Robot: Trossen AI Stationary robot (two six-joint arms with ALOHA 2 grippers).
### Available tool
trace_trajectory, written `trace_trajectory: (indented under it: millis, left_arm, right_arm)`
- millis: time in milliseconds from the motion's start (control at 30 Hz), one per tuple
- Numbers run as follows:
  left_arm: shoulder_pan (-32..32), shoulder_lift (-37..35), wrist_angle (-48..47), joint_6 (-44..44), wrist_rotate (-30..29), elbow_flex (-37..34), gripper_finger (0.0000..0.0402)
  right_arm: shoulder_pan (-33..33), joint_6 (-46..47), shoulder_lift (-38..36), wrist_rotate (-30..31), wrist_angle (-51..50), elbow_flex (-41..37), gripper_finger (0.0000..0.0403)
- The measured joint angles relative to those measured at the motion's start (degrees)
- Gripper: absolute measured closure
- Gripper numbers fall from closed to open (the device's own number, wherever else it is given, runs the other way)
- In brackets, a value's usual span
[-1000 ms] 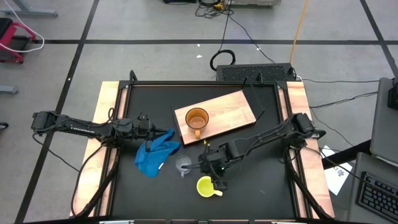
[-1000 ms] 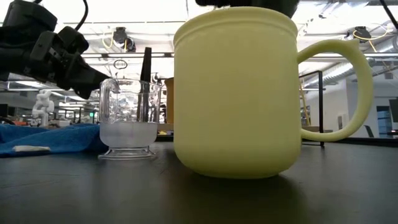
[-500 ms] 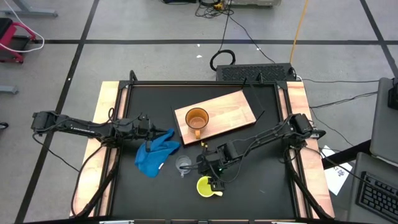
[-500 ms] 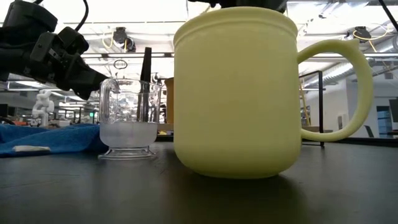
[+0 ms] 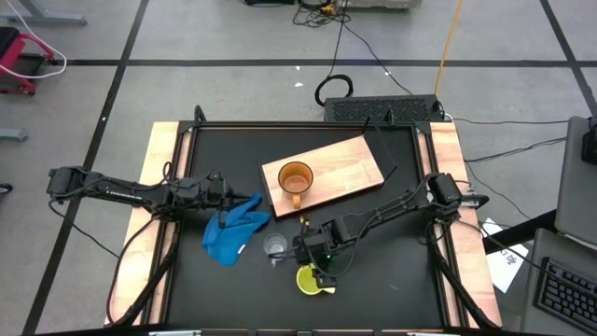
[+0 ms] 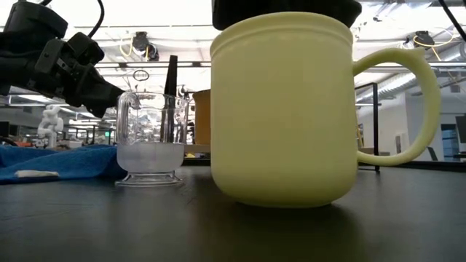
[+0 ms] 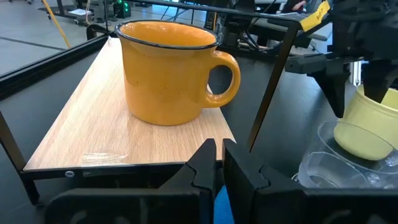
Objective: Stack small to large cups/mugs on shelf
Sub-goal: Put the yellow mug on the shelf
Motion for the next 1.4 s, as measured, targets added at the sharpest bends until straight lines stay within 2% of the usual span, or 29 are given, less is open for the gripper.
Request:
trace_trajectory:
  millis: [133,233,567,833,1000,1400]
  left_arm:
    - [0.0,0.0,0.0,0.0,0.0,0.0,0.0371]
    - [0.0,0.0,0.0,0.0,0.0,0.0,0.0371]
    - [0.0,0.0,-0.1,-0.2,0.0,0.0,0.0371]
    - [0.0,0.0,-0.6,-0.1,0.0,0.0,0.0371]
    - [0.0,0.0,-0.7,0.0,0.0,0.0,0.0371]
    - [0.0,0.0,-2.1,0.4,0.0,0.0,0.0371]
  right_arm:
    - [0.2,-1.3,0.0,0.0,0.2,0.0,0.0205]
    - [0.1,-1.3,0.0,0.0,0.6,0.0,0.0233]
    - [-0.9,-0.5,0.0,0.4,4.3,0.0,0.0391]
    - [-1.9,-0.1,0.0,0.8,3.5,0.0,0.0397]
    - [-3.0,-0.4,-1.7,4.4,2.6,0.0,0.0400]
    - [-8.9,2.9,-11.7,18.5,-9.4,0.0,0.0401]
